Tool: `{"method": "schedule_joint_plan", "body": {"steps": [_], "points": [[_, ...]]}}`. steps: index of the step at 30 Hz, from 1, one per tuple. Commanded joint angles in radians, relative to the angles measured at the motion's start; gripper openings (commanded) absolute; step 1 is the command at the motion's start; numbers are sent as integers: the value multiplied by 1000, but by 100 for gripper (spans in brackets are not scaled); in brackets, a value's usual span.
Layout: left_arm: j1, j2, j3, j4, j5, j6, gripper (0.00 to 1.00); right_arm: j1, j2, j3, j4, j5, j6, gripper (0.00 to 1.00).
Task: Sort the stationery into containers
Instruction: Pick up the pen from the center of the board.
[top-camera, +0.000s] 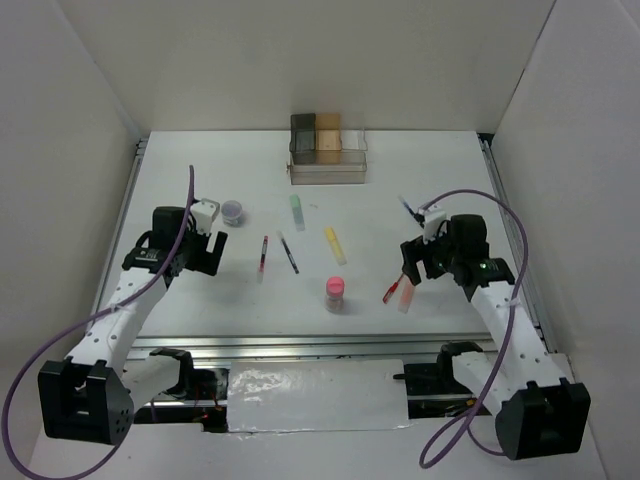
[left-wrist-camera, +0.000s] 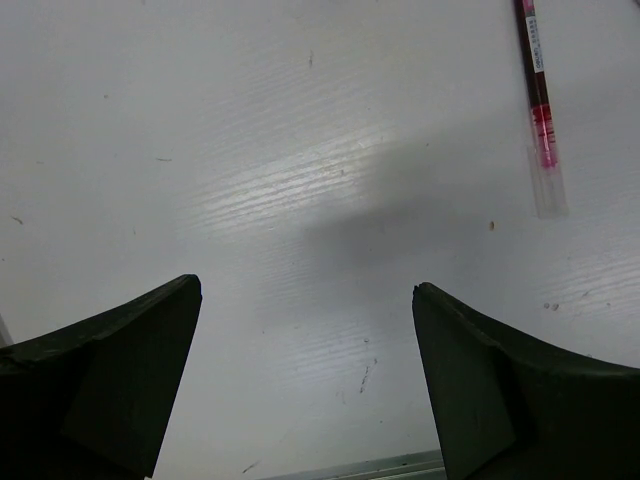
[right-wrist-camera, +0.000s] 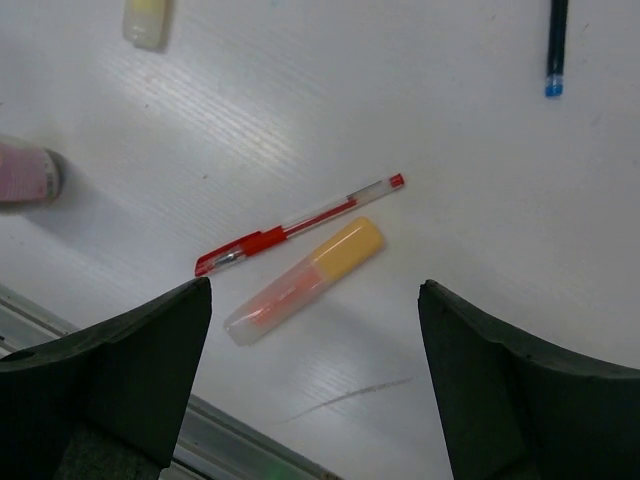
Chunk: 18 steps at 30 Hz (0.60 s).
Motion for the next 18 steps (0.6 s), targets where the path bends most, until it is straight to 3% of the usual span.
{"method": "schedule_joint_plan", "body": {"steps": [1,4,11,18], "points": [[-6,-12,8,5,29,21,99,-15,101,128,65,54,-3,89],[-6,8,14,-1,41,30,99,-36,238,223,57,63,-31,83],[-9,-24,11,-23,158,94,96,-105,667,558,-5,23,-75,55],[-13,-48,3,-29,190,111,96,-136,998,858,-105,15,-97,50]]}}
